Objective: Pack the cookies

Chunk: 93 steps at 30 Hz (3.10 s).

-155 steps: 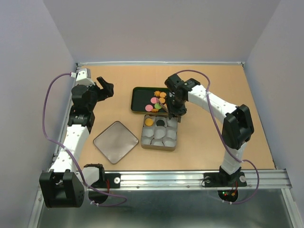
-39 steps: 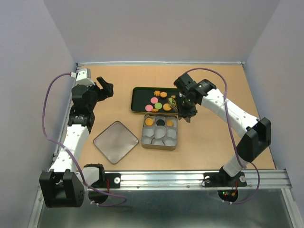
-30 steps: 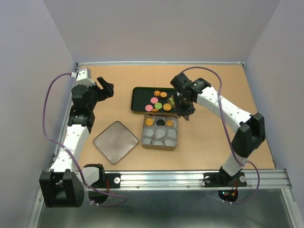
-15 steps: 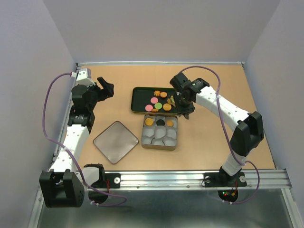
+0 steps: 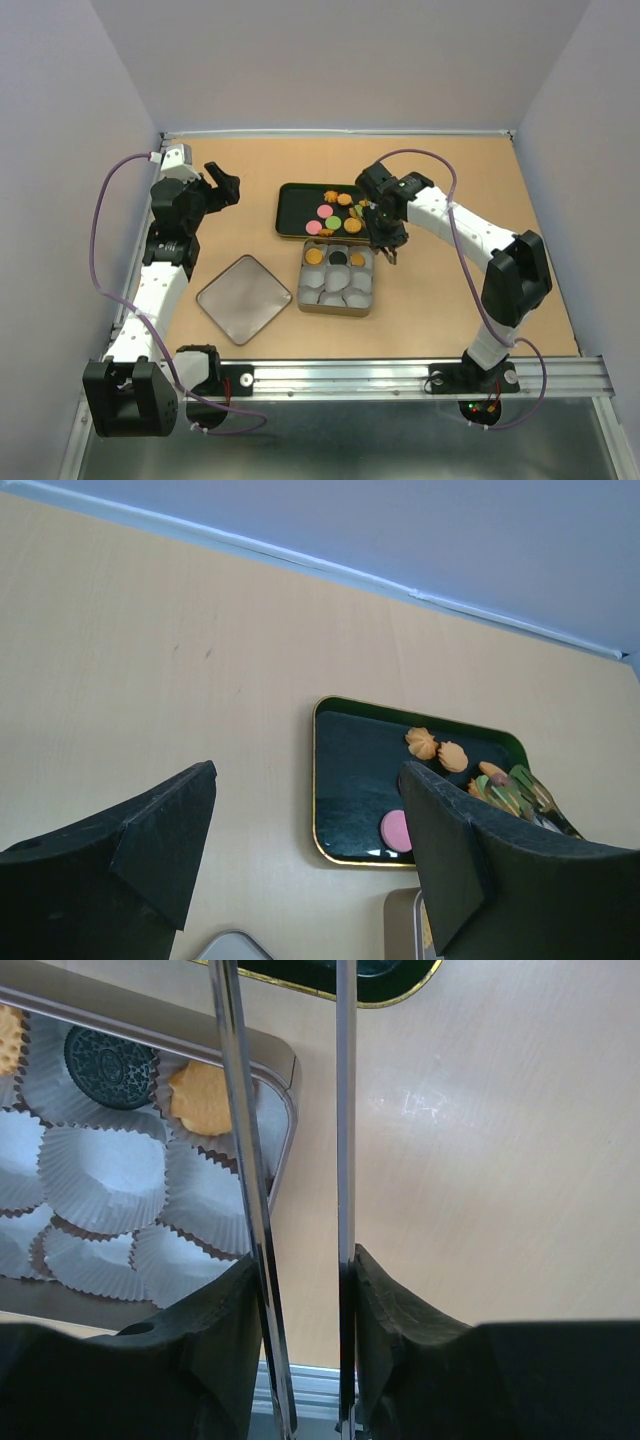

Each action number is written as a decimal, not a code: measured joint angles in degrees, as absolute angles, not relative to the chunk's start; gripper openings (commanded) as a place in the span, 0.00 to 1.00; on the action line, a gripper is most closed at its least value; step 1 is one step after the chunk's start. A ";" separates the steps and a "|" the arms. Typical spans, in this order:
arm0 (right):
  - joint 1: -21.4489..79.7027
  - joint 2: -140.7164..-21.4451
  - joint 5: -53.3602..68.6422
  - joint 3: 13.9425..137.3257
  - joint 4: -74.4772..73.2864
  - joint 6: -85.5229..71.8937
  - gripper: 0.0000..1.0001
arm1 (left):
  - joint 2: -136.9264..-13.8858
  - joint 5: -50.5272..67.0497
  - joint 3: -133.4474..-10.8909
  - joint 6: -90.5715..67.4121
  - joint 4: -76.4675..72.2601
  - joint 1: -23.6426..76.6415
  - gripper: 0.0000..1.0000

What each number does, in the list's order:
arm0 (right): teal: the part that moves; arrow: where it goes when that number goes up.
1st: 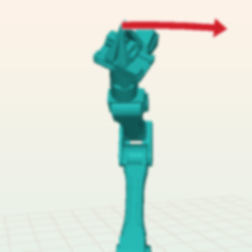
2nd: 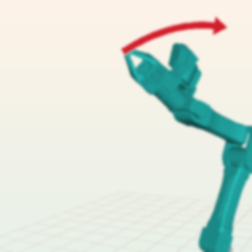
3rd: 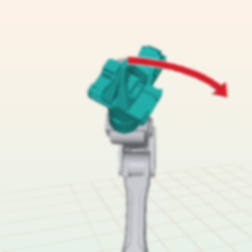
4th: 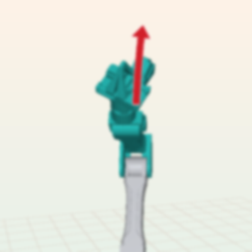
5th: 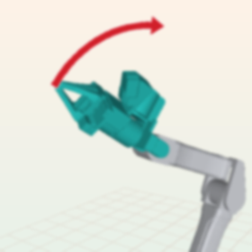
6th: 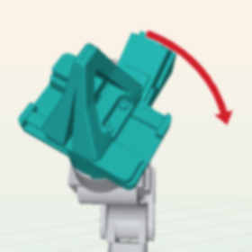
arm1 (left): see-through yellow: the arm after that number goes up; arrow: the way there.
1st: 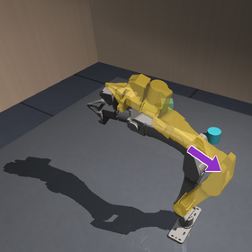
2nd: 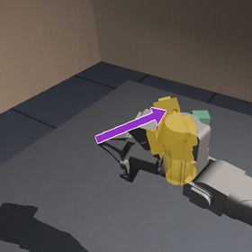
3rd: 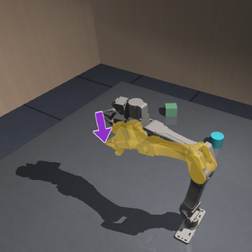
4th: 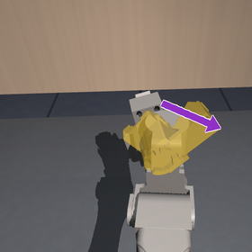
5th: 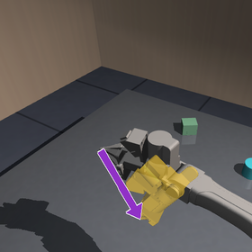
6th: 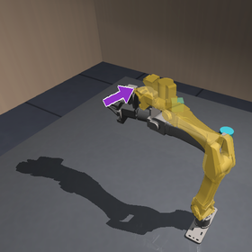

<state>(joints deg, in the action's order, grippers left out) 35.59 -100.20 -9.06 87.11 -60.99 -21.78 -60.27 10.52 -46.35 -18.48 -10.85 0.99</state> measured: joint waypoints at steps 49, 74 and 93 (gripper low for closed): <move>30.70 -101.89 -2.92 91.83 -61.17 -21.10 0.14 | -60.25 10.50 -46.35 -18.48 -10.85 0.99 0.85; 52.31 -68.53 12.47 63.26 -59.37 -37.47 0.10 | -60.25 9.41 -46.35 -18.44 -10.81 0.99 0.84; 55.77 -67.53 12.47 52.21 -51.92 -42.30 0.09 | -60.25 8.54 -46.35 -18.28 -10.41 0.99 0.84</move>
